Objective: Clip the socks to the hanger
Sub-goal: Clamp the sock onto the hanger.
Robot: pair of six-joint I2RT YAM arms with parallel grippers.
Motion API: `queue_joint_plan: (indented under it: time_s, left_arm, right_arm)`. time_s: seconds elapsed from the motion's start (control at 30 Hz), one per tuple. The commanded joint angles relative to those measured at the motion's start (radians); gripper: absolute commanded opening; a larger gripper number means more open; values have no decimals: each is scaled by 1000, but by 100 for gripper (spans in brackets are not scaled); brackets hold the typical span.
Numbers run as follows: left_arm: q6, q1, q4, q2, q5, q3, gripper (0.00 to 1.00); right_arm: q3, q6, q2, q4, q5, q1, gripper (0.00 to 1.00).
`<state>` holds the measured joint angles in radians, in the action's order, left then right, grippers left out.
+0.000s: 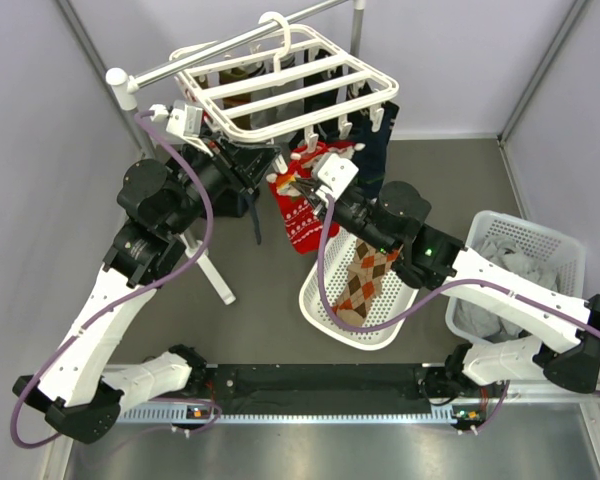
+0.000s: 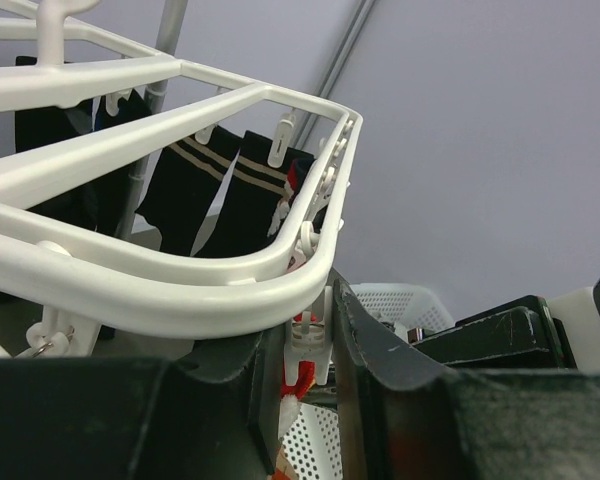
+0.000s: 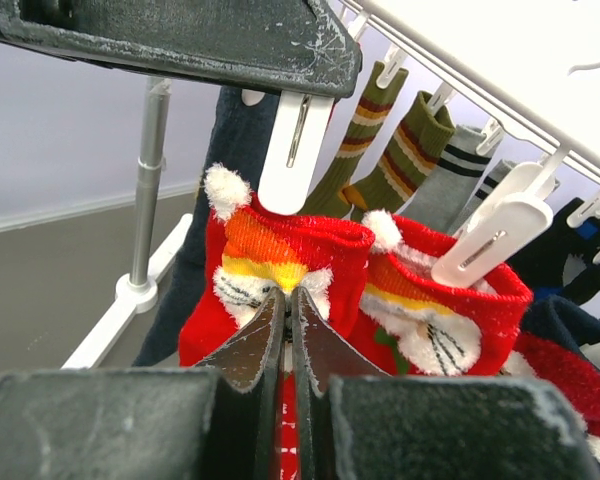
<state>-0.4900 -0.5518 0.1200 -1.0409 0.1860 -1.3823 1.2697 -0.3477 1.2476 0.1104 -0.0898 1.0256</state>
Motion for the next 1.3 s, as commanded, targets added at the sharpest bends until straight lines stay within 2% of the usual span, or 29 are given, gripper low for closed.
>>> queue_joint_plan:
  time_s: [0.0, 1.17, 1.27]
  left_arm:
    - [30, -3, -43, 9, 33, -3, 0]
    - [34, -5, -60, -7, 72, 22, 0]
    - [28, -5, -65, -4, 70, 20, 3]
  right_arm:
    - [31, 6, -17, 54, 10, 10, 0]
    - [99, 9, 9, 75, 33, 10, 0]
    - [109, 10, 15, 75, 36, 10, 0]
